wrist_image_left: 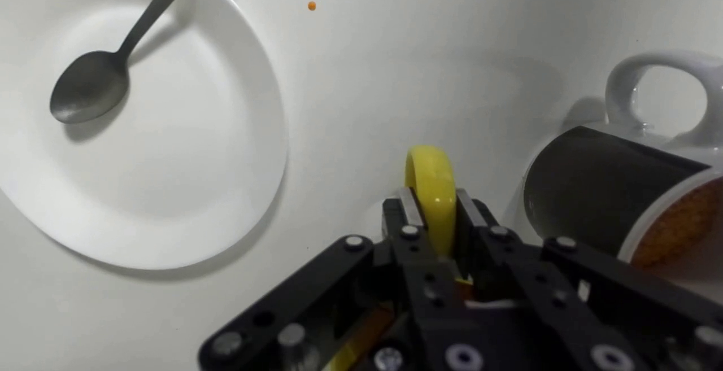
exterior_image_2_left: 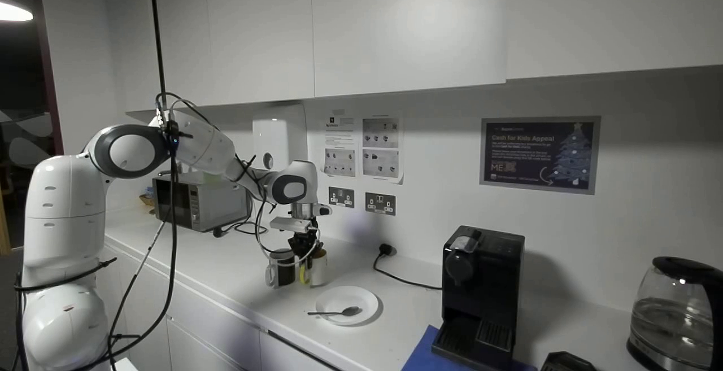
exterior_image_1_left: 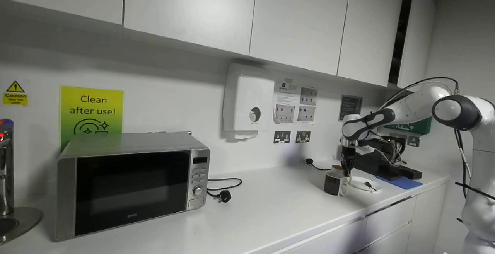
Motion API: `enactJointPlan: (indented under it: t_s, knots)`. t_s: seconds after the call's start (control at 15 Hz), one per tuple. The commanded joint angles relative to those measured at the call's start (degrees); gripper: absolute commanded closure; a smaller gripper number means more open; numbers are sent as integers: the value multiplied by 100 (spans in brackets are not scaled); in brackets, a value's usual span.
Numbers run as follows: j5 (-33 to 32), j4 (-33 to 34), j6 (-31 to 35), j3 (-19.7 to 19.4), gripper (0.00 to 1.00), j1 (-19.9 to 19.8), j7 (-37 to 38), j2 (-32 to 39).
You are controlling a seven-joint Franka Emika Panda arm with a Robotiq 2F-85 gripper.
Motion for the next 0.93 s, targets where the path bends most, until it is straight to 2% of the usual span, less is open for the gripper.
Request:
enactJointPlan:
  t_s: [0.0, 0.53, 0.6, 0.67, 0.73, 0.87]
  knots:
    - [-67, -149, 299, 2, 96, -81, -201, -80]
    - [-164, -248, 466, -20, 96, -104, -217, -30]
    - [-169, -245, 441, -21, 92, -107, -240, -33]
    - [-174, -243, 437, -23, 57, -108, -243, -32]
    - [-173, -240, 428, -24, 56, -110, -254, -33]
    - [-164, -238, 417, -26, 42, -114, -288, -43]
